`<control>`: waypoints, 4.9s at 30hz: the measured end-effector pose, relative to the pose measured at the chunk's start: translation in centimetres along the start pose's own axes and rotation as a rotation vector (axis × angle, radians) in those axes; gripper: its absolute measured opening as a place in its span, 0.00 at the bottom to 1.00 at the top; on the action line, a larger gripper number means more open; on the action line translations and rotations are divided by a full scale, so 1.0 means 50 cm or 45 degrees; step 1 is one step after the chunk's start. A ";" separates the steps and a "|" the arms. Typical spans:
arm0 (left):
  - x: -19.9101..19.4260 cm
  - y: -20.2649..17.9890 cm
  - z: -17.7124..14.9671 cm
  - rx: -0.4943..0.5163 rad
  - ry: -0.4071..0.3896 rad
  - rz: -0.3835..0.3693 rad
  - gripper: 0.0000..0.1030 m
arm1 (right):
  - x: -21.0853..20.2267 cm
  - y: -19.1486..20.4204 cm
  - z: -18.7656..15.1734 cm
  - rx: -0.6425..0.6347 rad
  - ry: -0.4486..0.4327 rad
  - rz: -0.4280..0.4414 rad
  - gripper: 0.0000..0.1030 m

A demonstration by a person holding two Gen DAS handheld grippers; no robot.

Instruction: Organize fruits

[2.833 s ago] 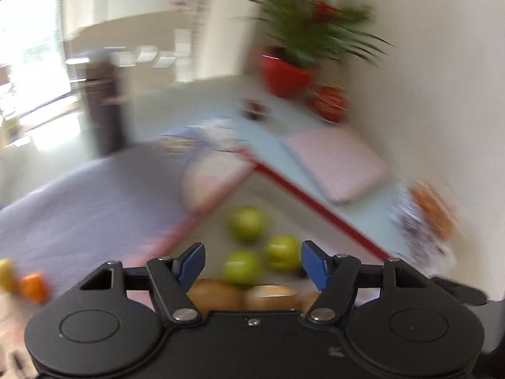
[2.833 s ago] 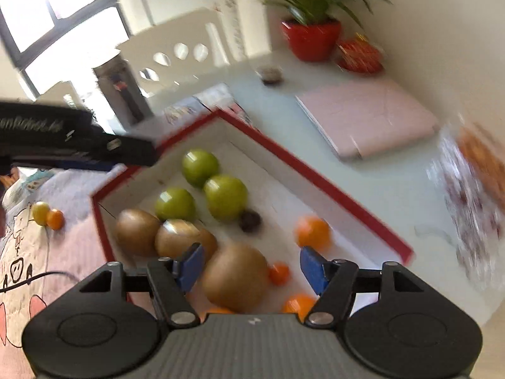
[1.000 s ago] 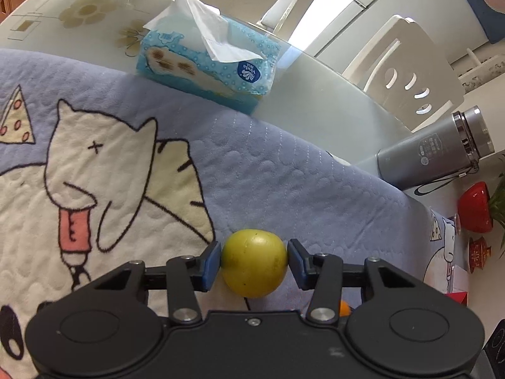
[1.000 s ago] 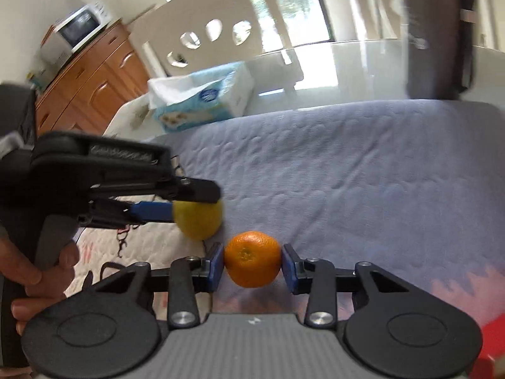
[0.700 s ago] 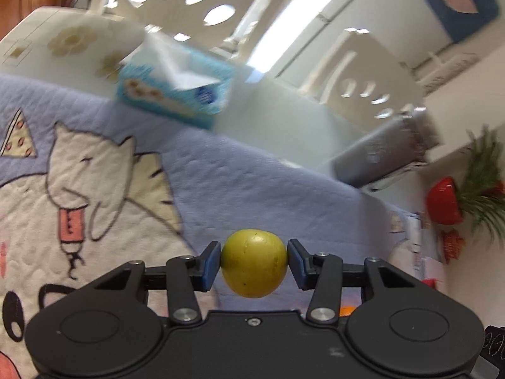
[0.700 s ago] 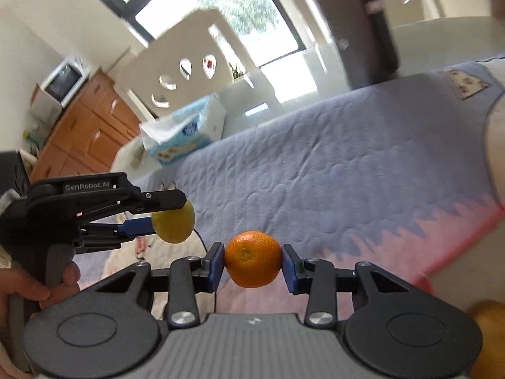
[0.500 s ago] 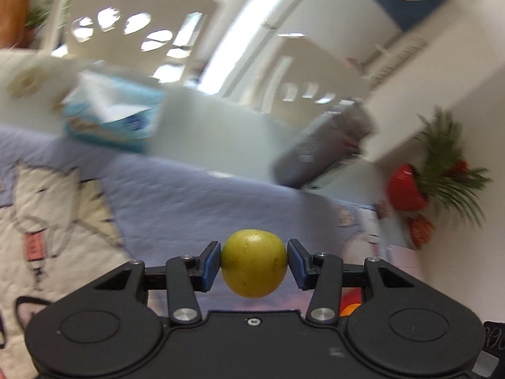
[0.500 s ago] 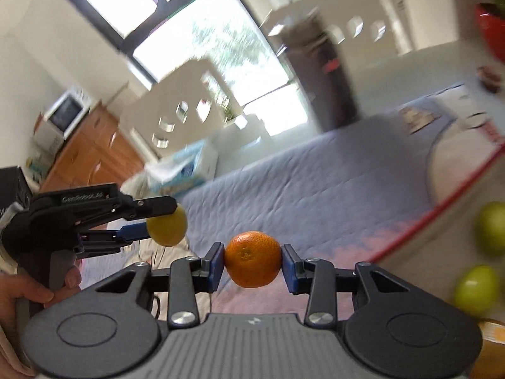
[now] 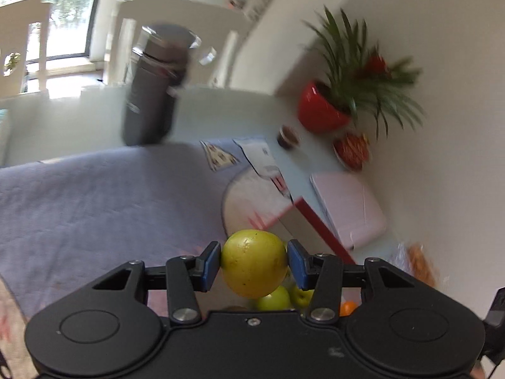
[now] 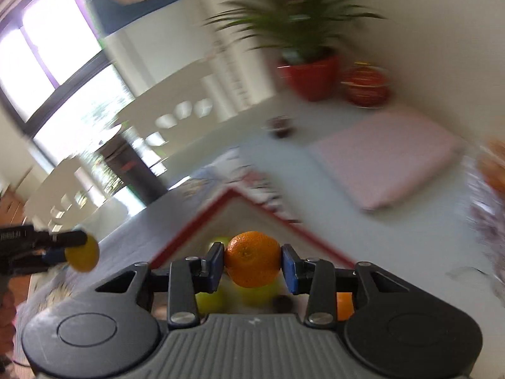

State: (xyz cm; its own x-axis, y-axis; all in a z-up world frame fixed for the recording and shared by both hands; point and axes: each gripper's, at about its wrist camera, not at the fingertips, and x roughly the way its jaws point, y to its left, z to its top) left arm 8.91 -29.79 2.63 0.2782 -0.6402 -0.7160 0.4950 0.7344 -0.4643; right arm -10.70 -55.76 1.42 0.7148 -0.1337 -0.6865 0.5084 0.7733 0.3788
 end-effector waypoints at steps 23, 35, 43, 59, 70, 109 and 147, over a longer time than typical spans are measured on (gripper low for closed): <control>0.047 -0.058 -0.035 0.020 0.063 0.212 0.78 | 0.066 -0.052 -0.044 0.025 0.226 -0.016 0.57; -0.041 -0.098 -0.100 0.129 0.152 0.461 0.84 | -0.044 -0.050 -0.042 -0.055 0.275 -0.097 0.93; -0.054 -0.108 -0.224 0.075 0.159 0.489 0.87 | -0.046 -0.001 -0.113 -0.337 0.444 -0.233 0.93; -0.109 -0.075 -0.292 0.018 0.001 0.543 0.93 | -0.098 0.019 -0.173 -0.308 0.262 -0.160 0.93; -0.140 -0.021 -0.296 -0.078 -0.013 0.598 0.93 | -0.086 0.053 -0.186 -0.276 0.264 -0.131 0.94; -0.080 -0.116 -0.296 0.056 0.023 0.488 0.94 | -0.126 -0.026 -0.200 -0.118 0.241 -0.118 0.93; -0.068 -0.105 -0.306 0.057 0.026 0.582 0.95 | -0.082 0.015 -0.211 -0.287 0.320 -0.120 0.93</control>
State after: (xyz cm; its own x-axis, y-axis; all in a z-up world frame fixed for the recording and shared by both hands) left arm -7.22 -28.01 -0.47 0.4600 -0.2478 -0.8526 0.3602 0.9298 -0.0758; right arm -18.32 -48.08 -2.00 0.5152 -0.0757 -0.8537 0.4275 0.8860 0.1795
